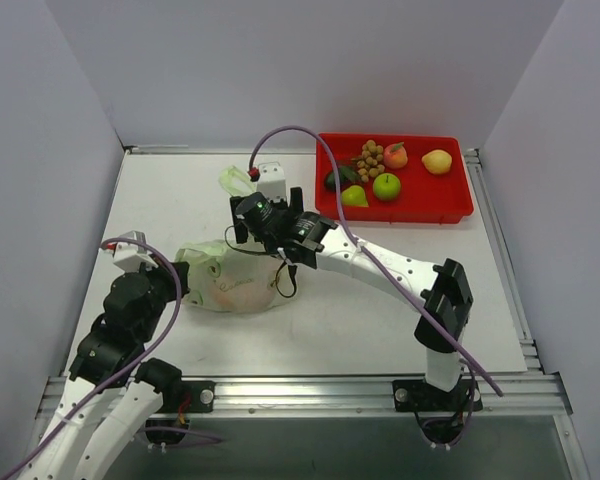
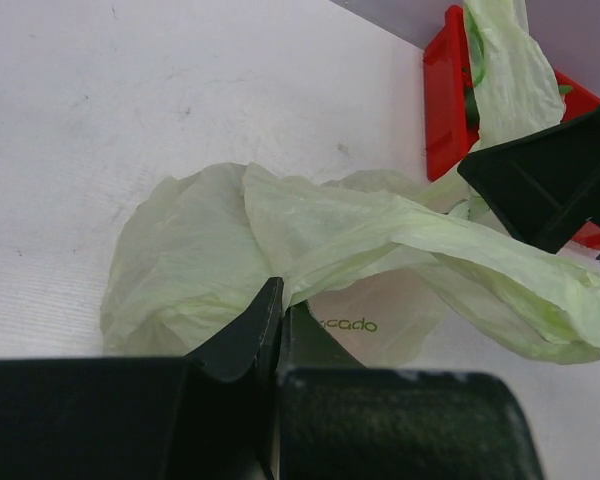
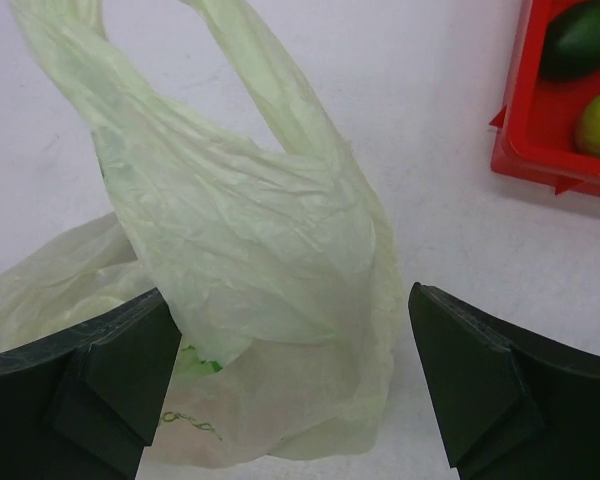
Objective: Untie the knot of the plastic bag and take out the fruit
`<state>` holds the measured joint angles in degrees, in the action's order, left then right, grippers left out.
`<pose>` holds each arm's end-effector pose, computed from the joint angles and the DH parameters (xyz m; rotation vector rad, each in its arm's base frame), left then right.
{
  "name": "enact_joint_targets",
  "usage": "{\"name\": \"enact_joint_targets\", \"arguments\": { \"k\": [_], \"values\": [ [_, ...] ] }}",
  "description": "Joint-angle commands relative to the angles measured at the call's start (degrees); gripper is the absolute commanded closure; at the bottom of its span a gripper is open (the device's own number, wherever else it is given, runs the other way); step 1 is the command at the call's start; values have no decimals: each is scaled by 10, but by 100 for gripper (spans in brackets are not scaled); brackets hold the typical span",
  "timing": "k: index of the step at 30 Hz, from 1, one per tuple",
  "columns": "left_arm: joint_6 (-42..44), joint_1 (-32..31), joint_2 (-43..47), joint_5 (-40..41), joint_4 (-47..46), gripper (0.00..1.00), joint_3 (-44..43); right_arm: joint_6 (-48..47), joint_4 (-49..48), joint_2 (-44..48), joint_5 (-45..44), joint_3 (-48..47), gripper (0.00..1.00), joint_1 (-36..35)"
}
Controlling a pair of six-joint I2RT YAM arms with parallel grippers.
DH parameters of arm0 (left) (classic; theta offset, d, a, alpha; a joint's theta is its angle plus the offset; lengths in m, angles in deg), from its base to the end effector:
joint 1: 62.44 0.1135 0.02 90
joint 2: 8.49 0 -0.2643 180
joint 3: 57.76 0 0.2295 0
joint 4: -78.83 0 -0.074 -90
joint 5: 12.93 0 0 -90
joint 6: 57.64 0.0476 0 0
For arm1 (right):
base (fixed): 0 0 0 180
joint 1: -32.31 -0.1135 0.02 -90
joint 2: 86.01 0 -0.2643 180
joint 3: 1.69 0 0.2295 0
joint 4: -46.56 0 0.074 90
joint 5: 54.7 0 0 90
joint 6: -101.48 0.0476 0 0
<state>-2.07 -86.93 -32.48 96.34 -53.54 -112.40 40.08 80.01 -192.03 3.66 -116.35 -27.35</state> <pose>0.0882 -0.0229 0.3032 -0.3929 1.8275 -0.4011 0.2356 0.3531 0.3540 -0.1802 1.9567 0.4676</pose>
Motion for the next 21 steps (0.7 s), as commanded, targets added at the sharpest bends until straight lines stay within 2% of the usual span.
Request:
{"name": "enact_joint_targets", "arguments": {
  "k": [1, 3, 5, 8, 9, 14, 15, 18, 20, 21],
  "values": [
    [-25, 3, 7, 23, 6, 100, 5, 41, 24, 12, -13, 33, 0, 11],
    [-31, 3, 9, 41, 8, 100, 5, 60, 25, 32, -8, 83, 1, 16],
    [-34, 3, 5, 47, 8, 100, 7, 82, 25, 71, 11, 175, 2, 30],
    [-47, 3, 3, 53, 14, 100, 17, 108, 24, 125, 45, 293, 14, 57],
    [-60, 3, 3, 54, 19, 100, 20, 123, 21, 153, 61, 317, 21, 64],
    [-113, 4, 21, 82, 35, 100, 43, 155, -28, 218, 119, 443, 36, 102],
    [-121, 4, 22, 85, 41, 100, 50, 160, -40, 231, 145, 458, 45, 112],
    [-143, 4, 13, 87, 58, 100, 52, 165, -111, 251, 187, 510, 59, 132],
    [-154, 4, -3, 85, 67, 100, 49, 171, -168, 278, 213, 538, 72, 142],
    [-158, 4, -9, 85, 73, 100, 49, 171, -181, 301, 221, 563, 84, 155]
  ]
}}
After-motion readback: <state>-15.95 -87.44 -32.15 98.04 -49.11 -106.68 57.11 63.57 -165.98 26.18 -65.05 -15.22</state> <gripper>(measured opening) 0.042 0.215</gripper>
